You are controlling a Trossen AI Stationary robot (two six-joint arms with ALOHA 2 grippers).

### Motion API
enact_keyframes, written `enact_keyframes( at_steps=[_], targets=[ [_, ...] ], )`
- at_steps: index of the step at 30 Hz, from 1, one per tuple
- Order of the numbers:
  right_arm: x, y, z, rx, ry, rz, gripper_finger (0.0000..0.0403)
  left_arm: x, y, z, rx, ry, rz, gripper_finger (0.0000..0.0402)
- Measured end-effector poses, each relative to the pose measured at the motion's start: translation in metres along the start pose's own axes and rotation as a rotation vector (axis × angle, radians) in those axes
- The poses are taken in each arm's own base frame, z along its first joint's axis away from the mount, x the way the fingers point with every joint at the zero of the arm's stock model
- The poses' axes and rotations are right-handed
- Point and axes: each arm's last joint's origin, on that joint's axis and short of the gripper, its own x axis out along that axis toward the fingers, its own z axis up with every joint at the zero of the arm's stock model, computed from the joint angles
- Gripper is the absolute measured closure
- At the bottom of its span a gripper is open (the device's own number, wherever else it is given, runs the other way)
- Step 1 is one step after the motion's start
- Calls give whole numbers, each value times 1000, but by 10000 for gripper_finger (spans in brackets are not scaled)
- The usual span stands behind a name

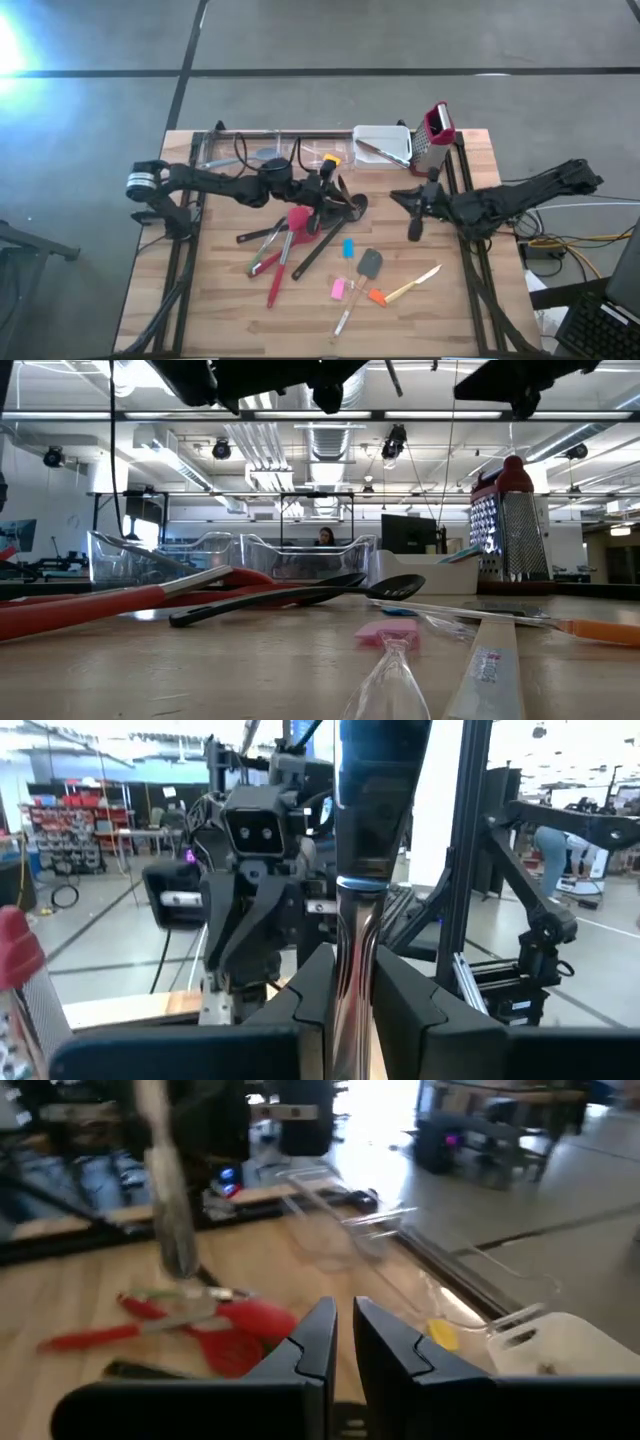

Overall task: Pick & Place Kitchen Items
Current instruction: Put the silver table knife into the white bin

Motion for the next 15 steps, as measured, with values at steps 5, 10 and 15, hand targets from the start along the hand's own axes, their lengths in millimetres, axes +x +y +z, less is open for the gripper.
enact_keyframes(
  at_steps=[5, 10, 15],
  targets=[
    [18, 16, 1, 24, -52, 8, 369, 2, 1, 4, 18, -4, 12, 355],
    [28, 24, 1, 50, -87, 23, 369, 2, 1, 4, 32, 1, 27, 355],
    [33, 32, 1, 63, -92, 126, 368, 2, 1, 3, 37, 13, 28, 355]
  ],
)
